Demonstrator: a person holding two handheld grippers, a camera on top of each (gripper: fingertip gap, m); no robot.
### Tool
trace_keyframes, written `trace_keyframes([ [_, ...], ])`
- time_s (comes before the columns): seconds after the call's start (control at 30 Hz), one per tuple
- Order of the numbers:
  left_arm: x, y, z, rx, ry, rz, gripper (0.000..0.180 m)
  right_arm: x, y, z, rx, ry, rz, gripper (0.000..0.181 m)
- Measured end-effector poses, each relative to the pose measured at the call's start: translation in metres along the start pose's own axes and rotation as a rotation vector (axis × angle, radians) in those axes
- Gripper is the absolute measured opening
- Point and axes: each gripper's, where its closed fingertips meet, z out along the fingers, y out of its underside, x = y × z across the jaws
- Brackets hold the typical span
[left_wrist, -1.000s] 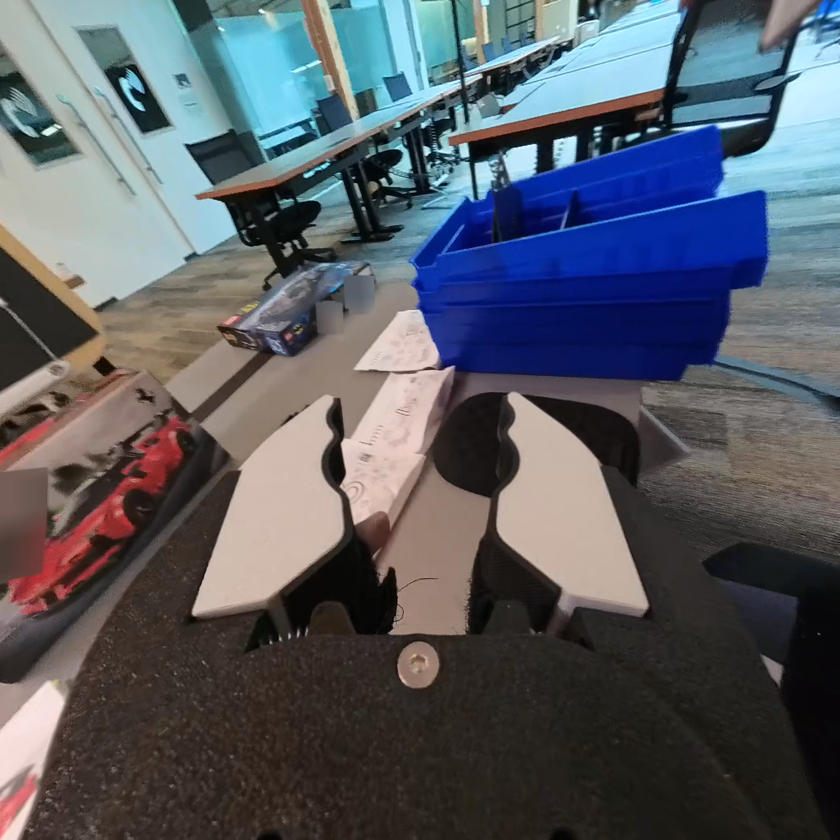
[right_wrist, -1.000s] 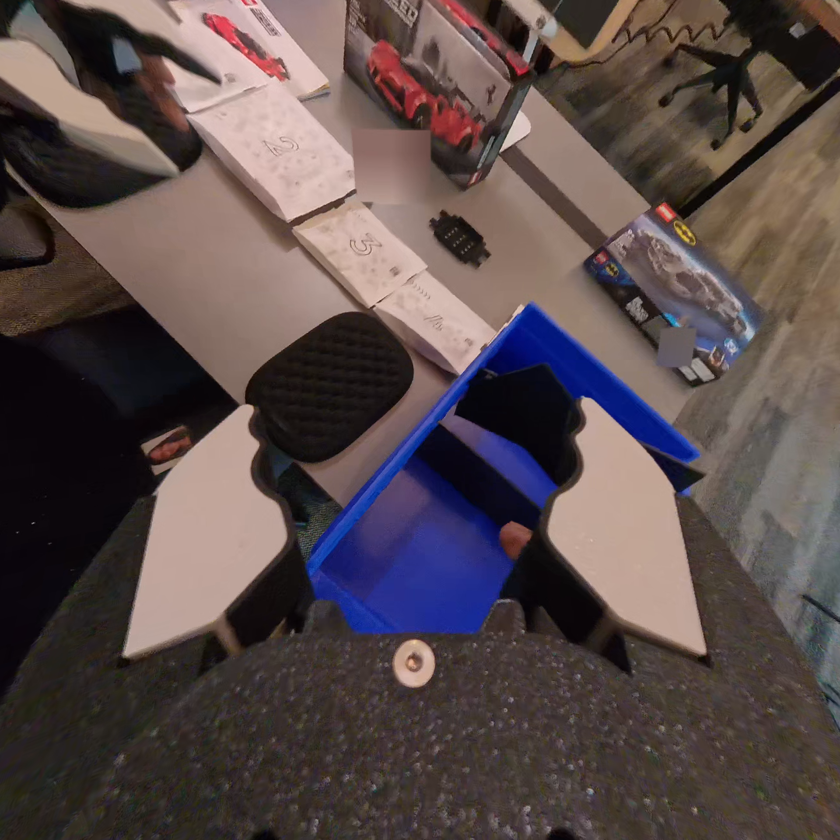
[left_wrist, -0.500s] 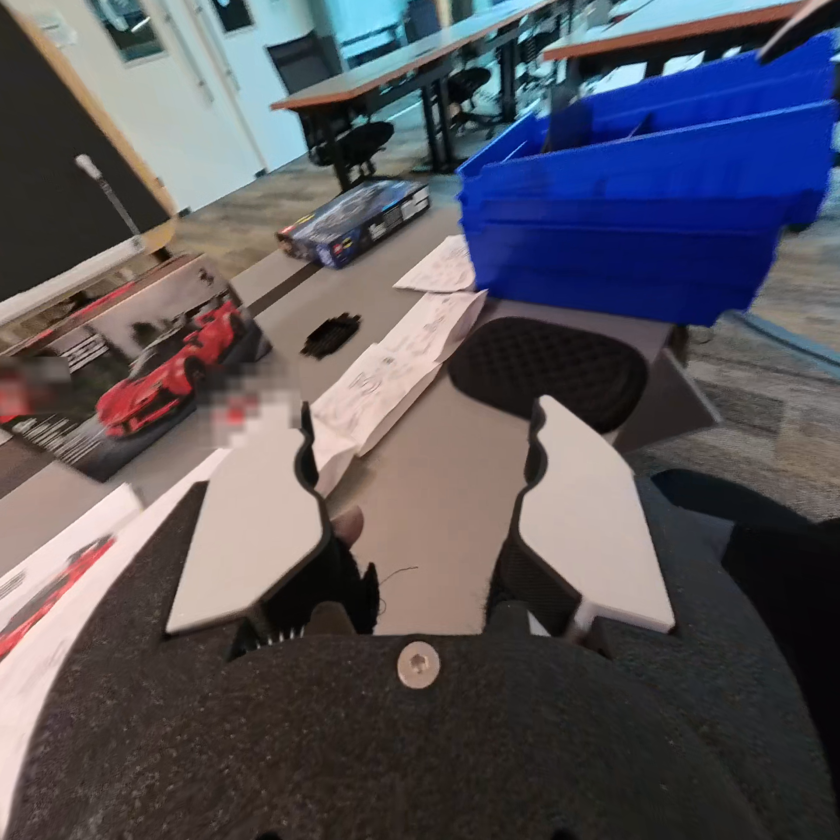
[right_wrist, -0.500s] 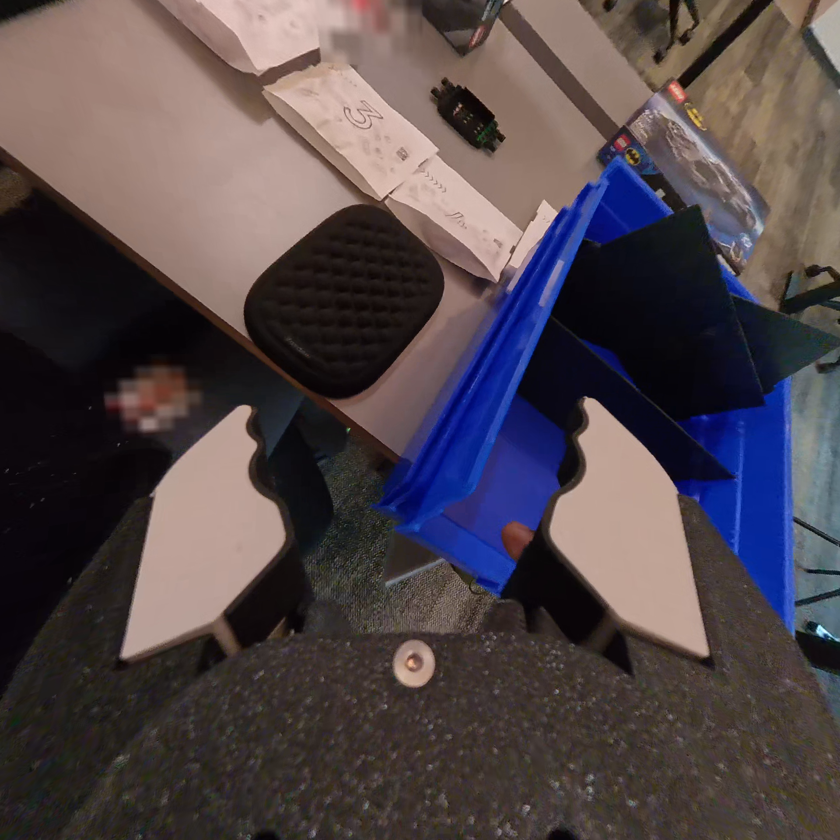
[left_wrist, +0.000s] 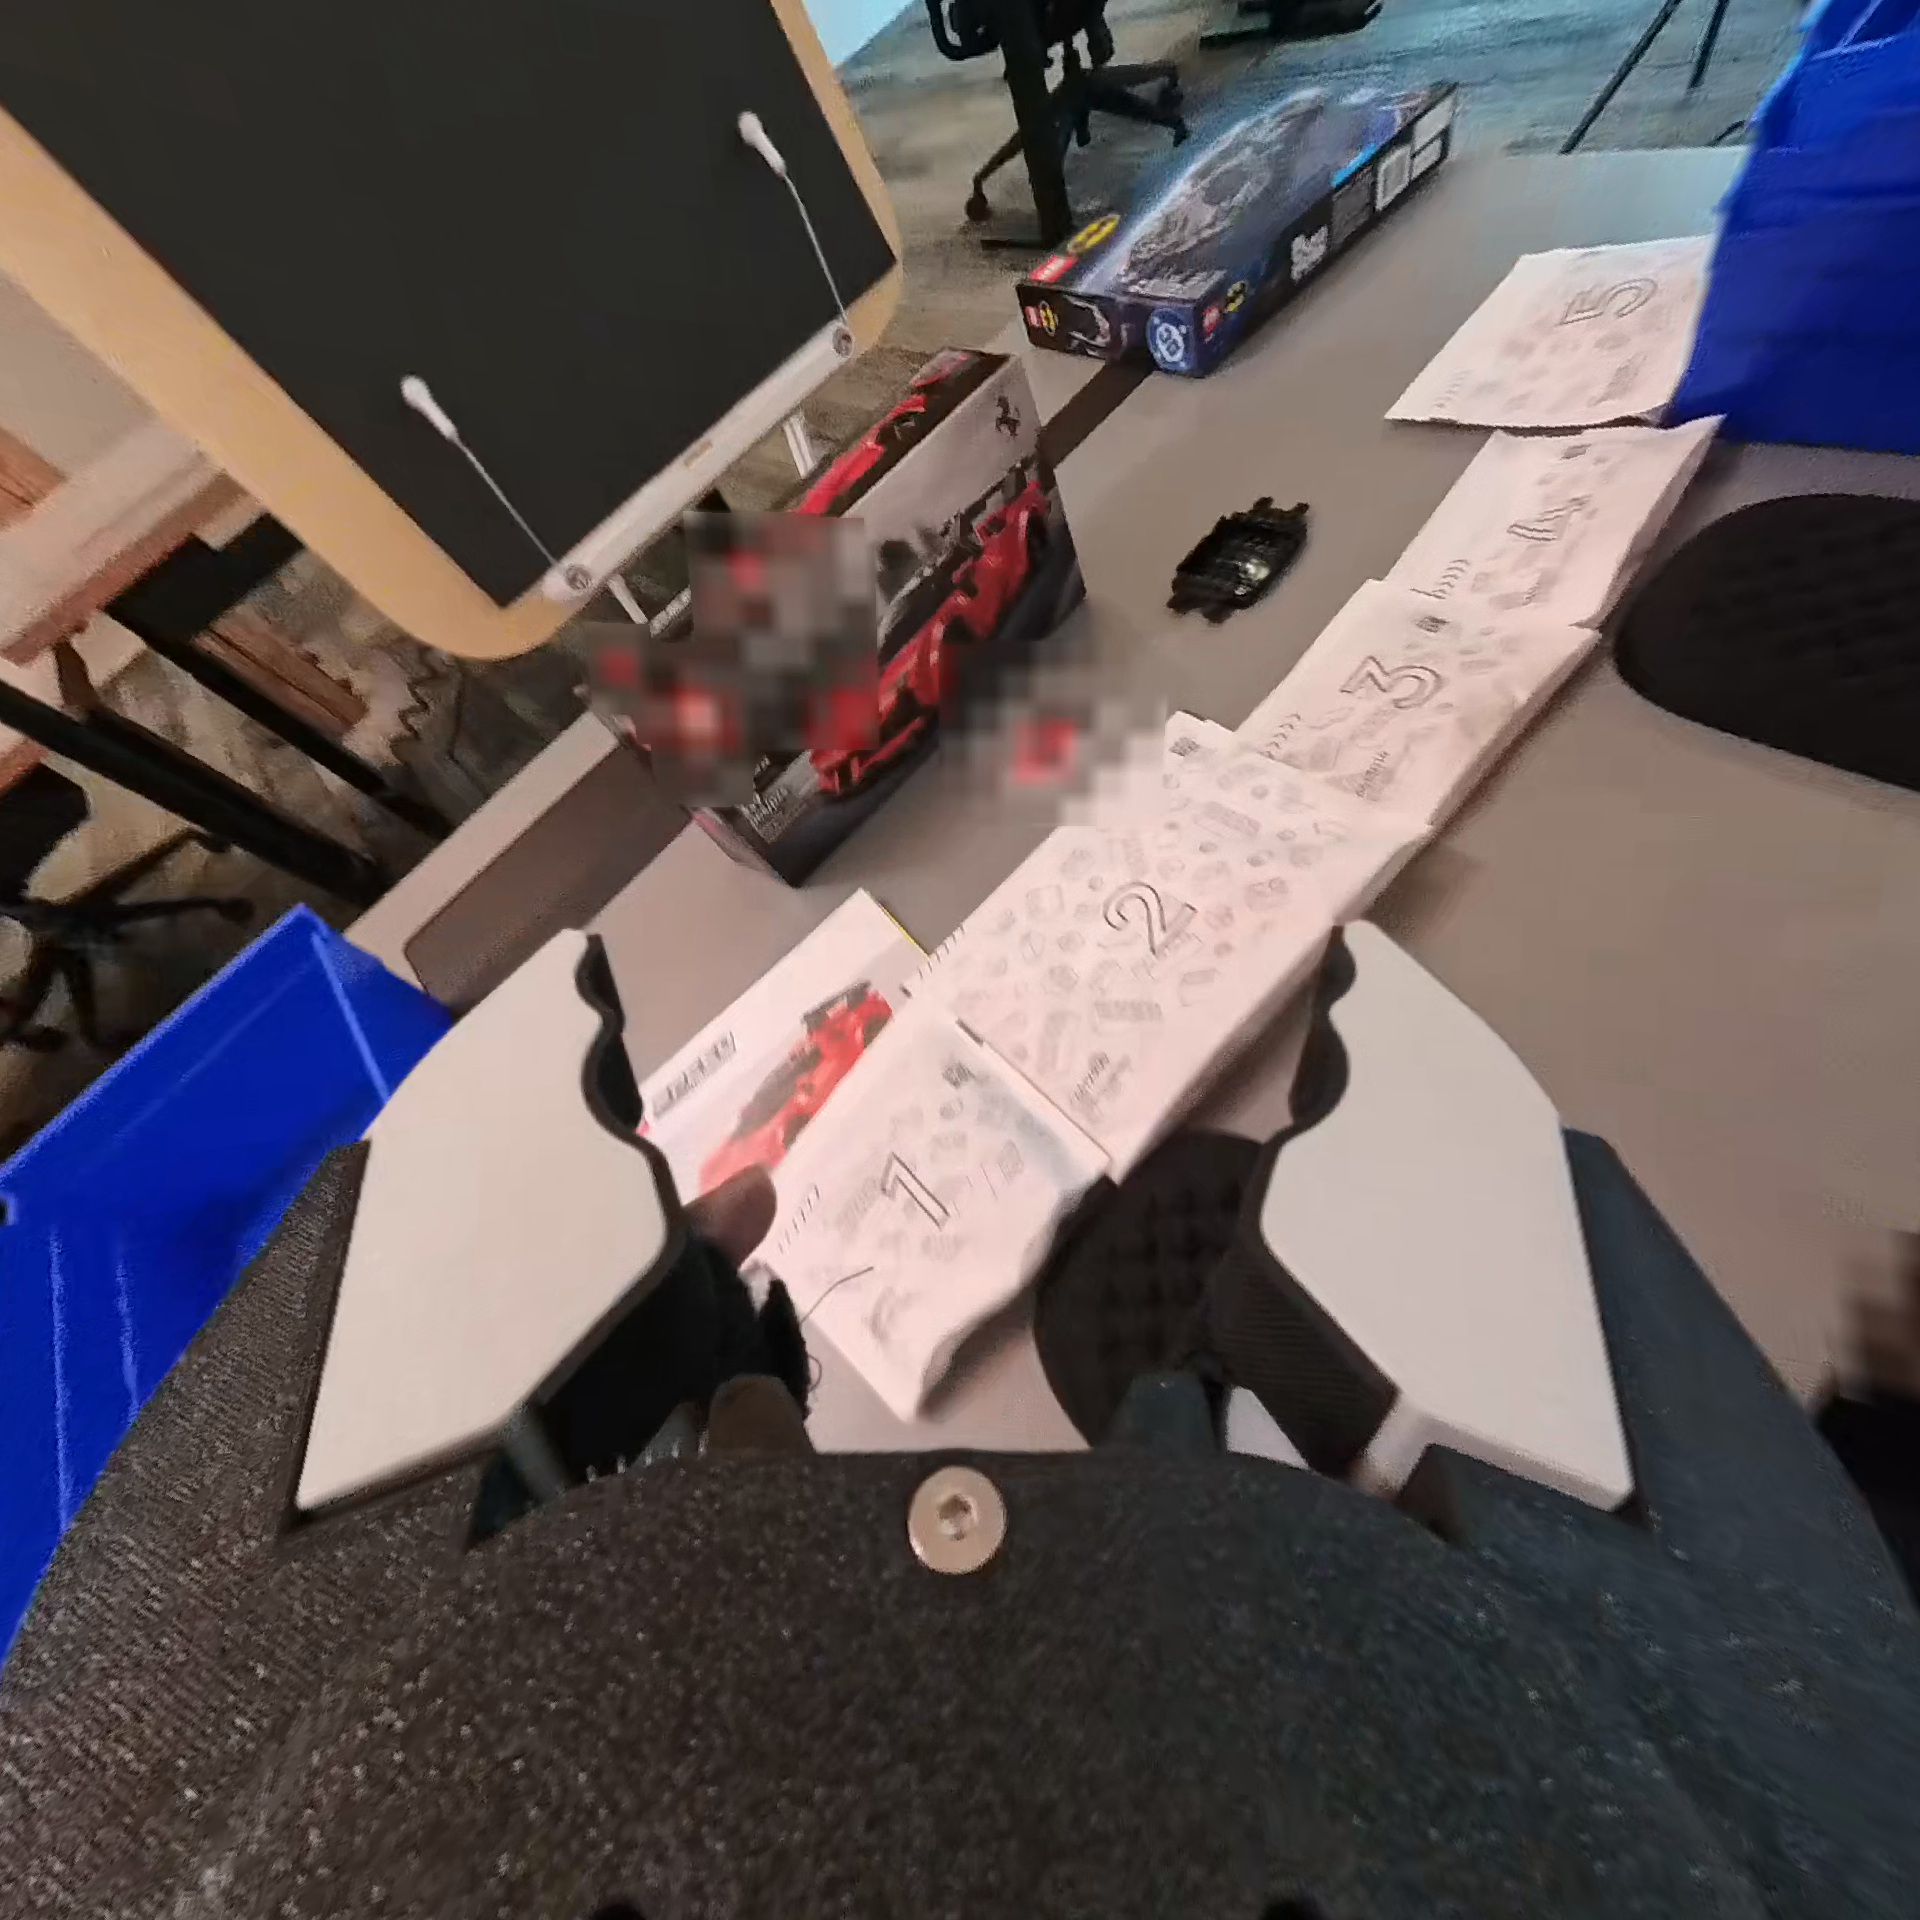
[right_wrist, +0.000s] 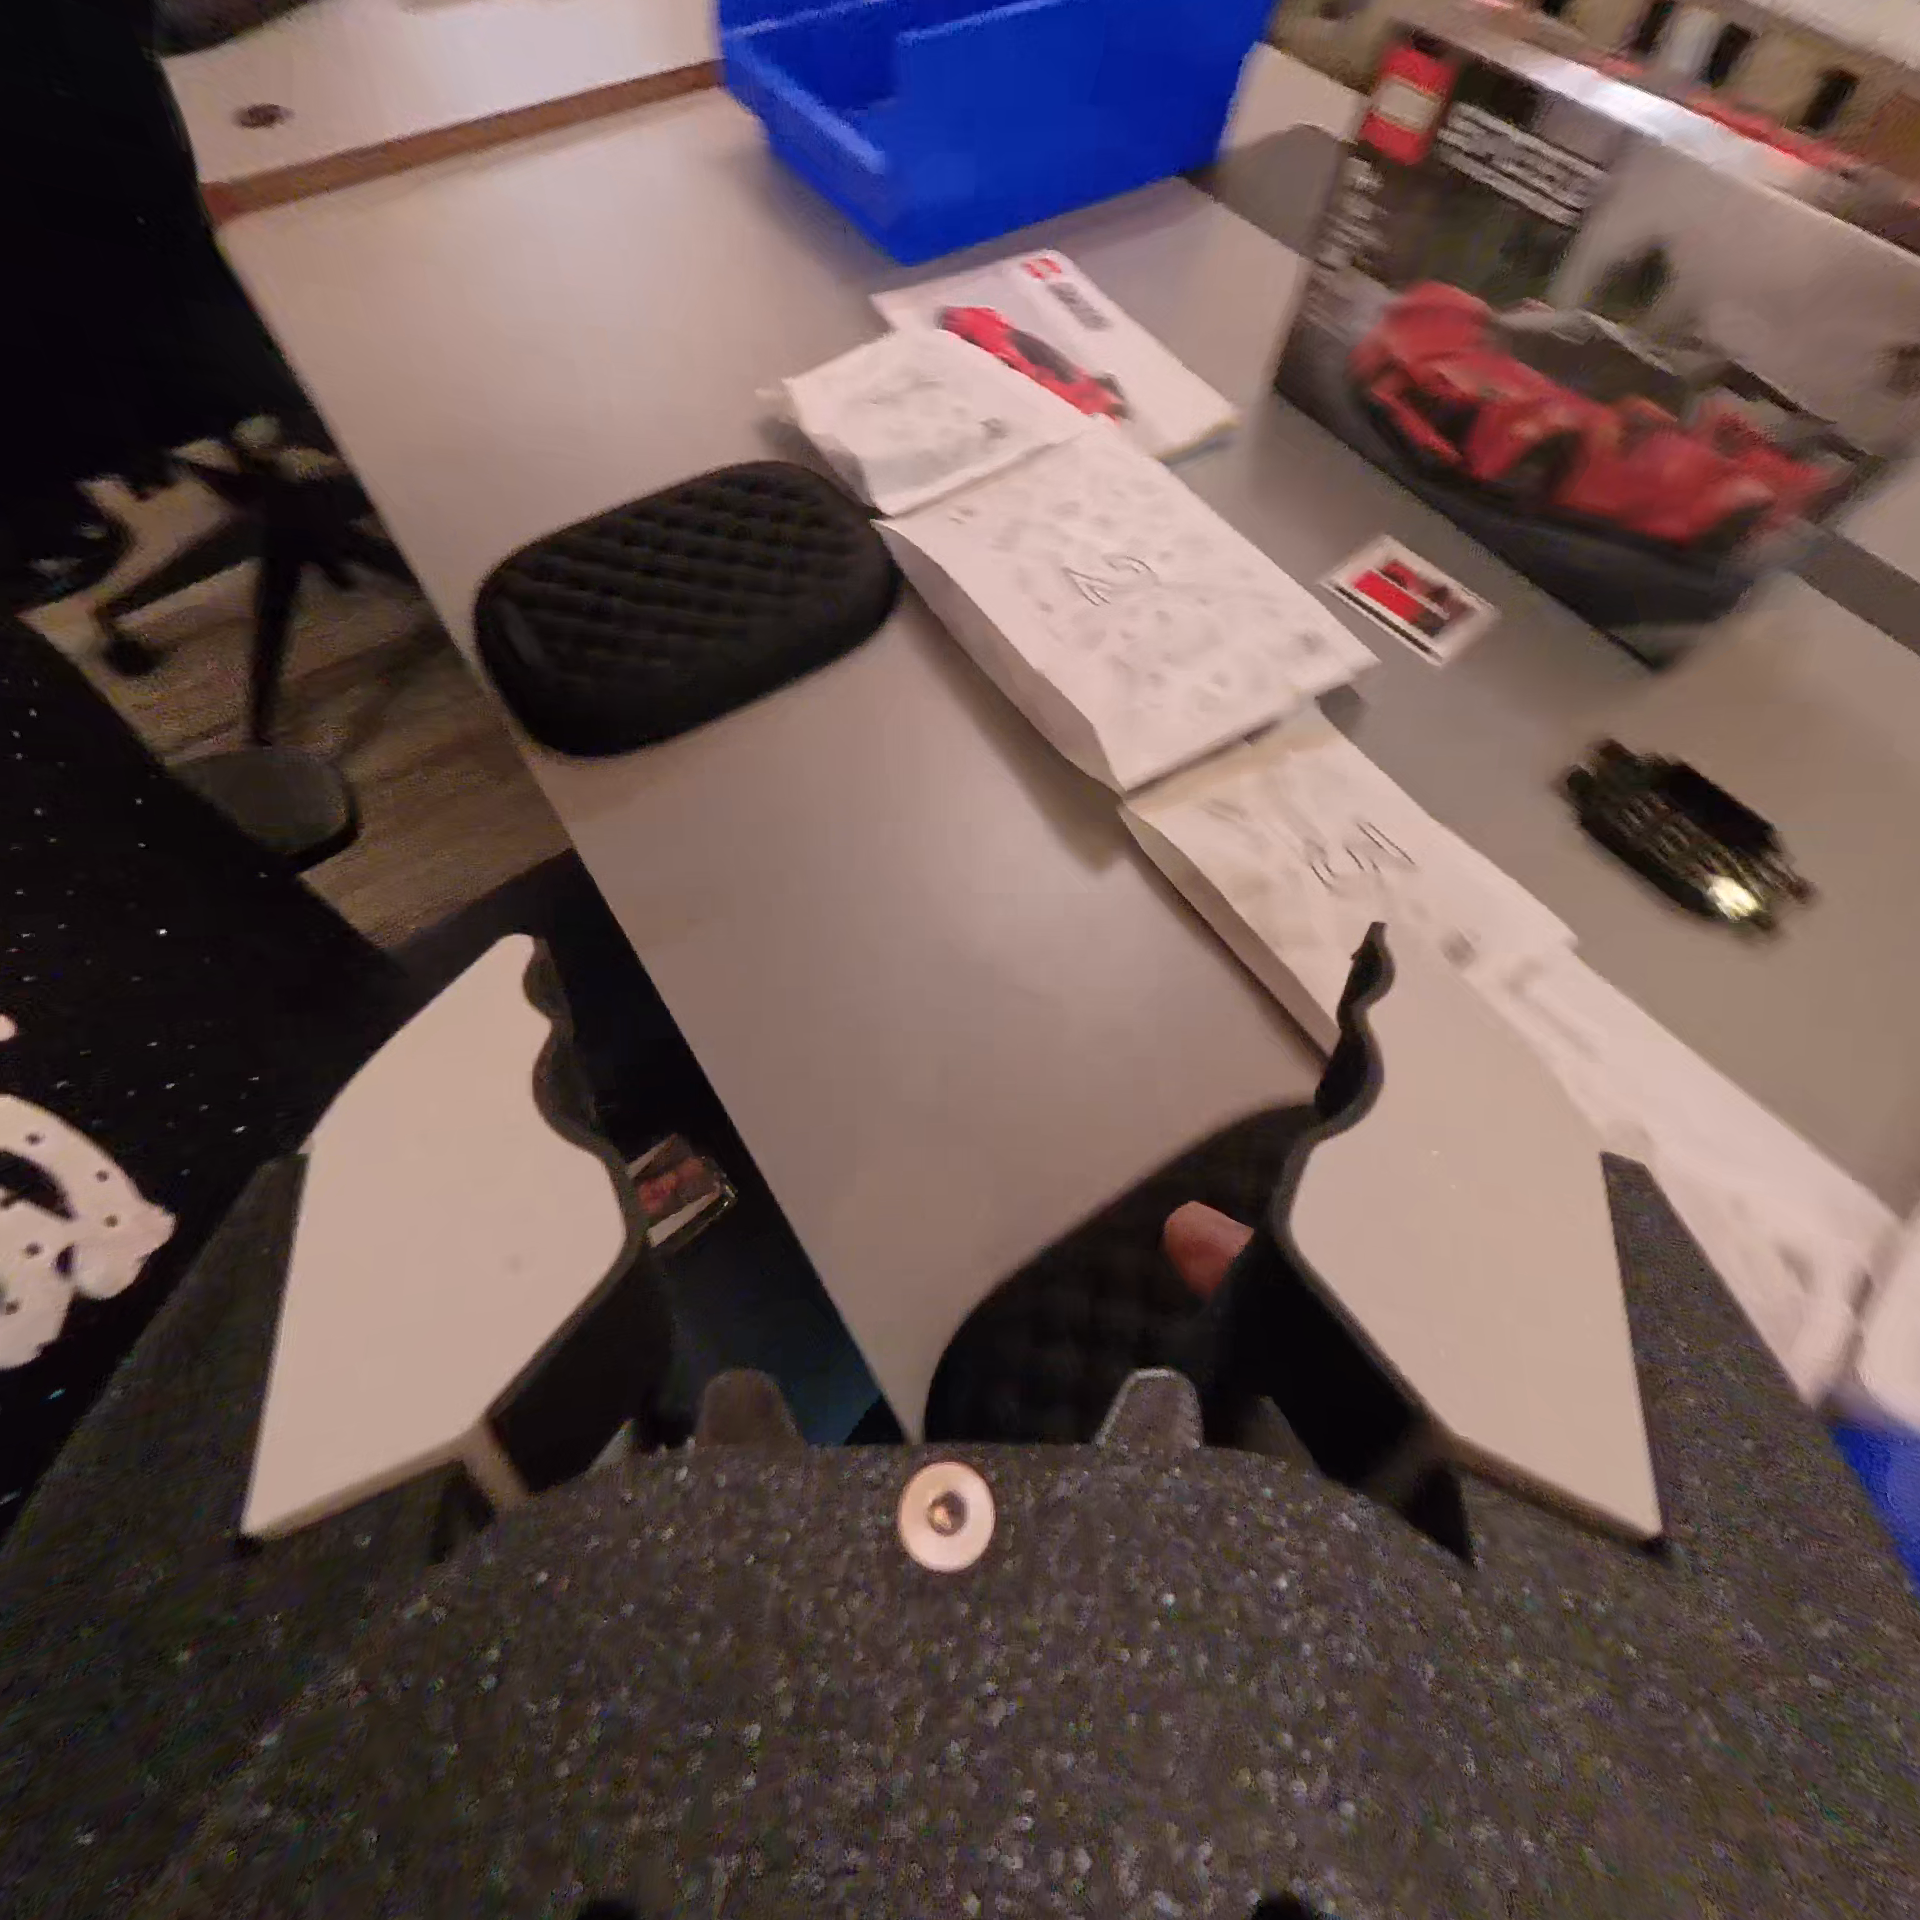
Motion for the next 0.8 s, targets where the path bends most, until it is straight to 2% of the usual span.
trace_keyframes([
  [0.1, 0.020, 0.021, -0.045, -0.020, 0.000, -0.022, 0.125, -0.013, -0.013, 0.028, 0.002, -0.143, -0.084, 0.138],
  [0.27, 0.075, 0.086, -0.091, -0.070, 0.019, -0.046, 0.125, -0.051, 0.002, 0.050, 0.010, -0.252, -0.186, 0.140],
  [0.37, 0.098, 0.108, -0.099, -0.070, 0.082, -0.114, 0.125, -0.077, 0.019, 0.054, -0.029, -0.296, -0.163, 0.140],
  [0.47, 0.109, 0.118, -0.108, -0.068, 0.161, -0.092, 0.123, -0.098, 0.024, 0.057, -0.033, -0.335, -0.131, 0.139],
  [0.67, 0.114, 0.125, -0.100, -0.019, 0.243, -0.150, 0.121, -0.112, 0.029, 0.078, -0.057, -0.339, -0.104, 0.140],
  [0.8, 0.117, 0.123, -0.091, -0.052, 0.206, -0.111, 0.122, -0.098, 0.031, 0.067, -0.047, -0.197, -0.123, 0.141],
])
